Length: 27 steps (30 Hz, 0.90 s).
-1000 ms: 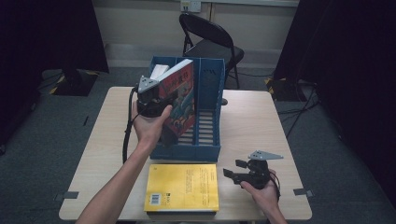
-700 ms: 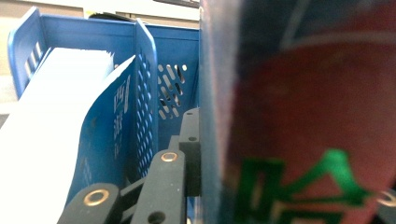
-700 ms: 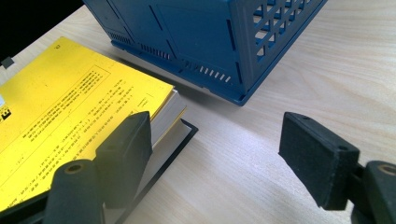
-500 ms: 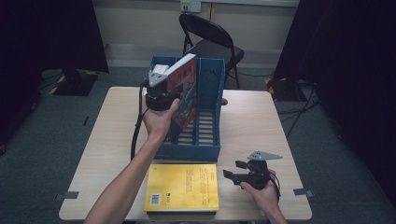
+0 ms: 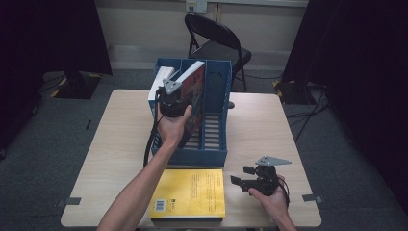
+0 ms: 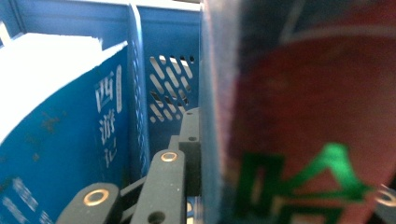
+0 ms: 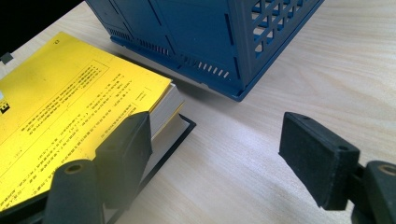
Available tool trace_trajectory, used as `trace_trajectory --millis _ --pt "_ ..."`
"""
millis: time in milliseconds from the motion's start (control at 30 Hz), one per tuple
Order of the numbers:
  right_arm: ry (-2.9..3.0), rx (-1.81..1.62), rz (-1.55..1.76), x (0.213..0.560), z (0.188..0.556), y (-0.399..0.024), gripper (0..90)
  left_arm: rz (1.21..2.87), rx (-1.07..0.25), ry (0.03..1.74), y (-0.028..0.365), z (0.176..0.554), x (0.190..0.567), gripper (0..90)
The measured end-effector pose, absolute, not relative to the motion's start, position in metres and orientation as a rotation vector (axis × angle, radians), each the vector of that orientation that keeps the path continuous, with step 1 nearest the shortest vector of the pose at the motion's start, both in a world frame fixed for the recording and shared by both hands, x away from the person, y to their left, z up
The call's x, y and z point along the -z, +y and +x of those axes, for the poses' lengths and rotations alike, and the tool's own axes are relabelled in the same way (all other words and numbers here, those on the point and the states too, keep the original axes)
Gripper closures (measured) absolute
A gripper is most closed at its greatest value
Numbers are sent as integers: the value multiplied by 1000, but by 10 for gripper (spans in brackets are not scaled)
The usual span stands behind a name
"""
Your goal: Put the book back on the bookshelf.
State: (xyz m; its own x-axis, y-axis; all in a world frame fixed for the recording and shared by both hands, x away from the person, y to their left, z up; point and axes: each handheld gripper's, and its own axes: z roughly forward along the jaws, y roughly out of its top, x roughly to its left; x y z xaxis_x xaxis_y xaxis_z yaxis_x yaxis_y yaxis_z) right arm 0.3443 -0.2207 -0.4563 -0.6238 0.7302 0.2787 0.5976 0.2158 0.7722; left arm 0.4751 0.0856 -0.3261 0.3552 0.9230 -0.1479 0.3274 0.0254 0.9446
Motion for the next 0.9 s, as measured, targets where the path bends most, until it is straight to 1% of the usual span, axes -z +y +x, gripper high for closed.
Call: trace_trajectory --millis 200,533,733,900 --pt "2336 -1371 1283 457 345 -221 247 1531 -661 1178 89 475 342 745" --pt "2342 -1368 1282 457 345 -219 248 1559 -630 1129 91 466 365 743" --pt "2350 -1360 1281 458 345 -218 248 1590 -610 1077 97 459 369 735" --pt "2358 -1353 1279 459 346 -216 248 1609 -592 1070 103 454 372 723"
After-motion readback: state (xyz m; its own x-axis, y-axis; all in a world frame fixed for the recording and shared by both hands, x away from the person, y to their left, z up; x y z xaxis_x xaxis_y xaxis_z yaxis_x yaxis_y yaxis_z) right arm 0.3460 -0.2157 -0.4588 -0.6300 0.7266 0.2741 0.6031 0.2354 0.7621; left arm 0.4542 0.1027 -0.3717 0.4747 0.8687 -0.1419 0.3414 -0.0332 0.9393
